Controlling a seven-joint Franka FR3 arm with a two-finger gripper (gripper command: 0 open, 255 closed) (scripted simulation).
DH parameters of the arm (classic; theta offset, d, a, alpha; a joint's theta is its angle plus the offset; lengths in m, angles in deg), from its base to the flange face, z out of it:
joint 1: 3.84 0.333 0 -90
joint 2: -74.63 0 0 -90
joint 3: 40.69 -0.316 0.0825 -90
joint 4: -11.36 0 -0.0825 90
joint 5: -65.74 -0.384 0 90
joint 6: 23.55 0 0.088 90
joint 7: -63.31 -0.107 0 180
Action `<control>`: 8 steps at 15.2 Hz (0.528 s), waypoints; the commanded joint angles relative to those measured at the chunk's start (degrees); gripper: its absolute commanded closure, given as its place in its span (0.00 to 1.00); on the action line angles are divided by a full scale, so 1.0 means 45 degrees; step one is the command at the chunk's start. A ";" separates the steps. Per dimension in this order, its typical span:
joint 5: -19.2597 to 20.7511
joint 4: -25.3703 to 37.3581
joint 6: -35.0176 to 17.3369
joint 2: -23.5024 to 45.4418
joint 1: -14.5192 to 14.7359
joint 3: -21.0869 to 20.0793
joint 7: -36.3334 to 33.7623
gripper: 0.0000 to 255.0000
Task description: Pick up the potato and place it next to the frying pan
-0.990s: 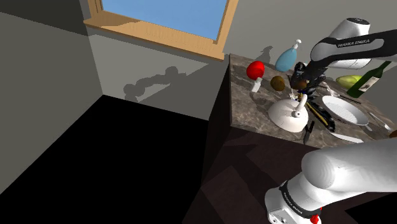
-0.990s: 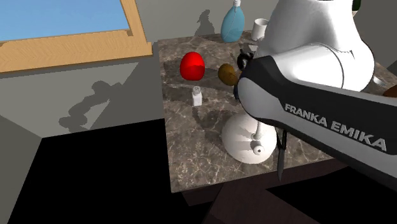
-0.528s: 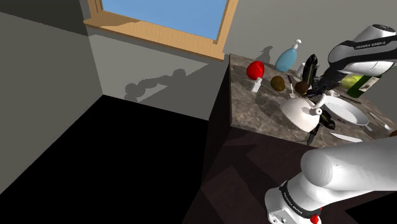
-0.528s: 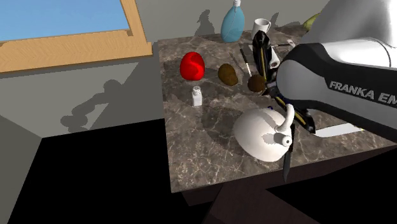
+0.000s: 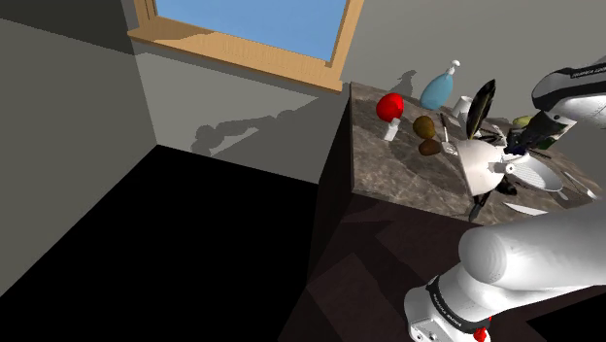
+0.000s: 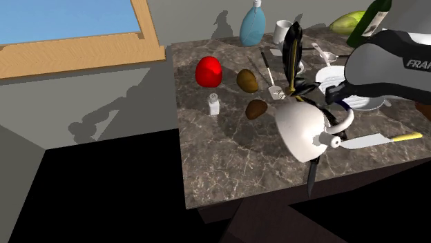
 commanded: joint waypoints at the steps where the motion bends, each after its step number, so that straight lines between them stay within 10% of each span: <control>1: -0.0442 0.0485 0.0015 0.0435 0.0040 0.0617 0.0905 1.00; 8: -0.3272 0.2583 0.0307 0.2772 0.0209 0.2914 0.4749 1.00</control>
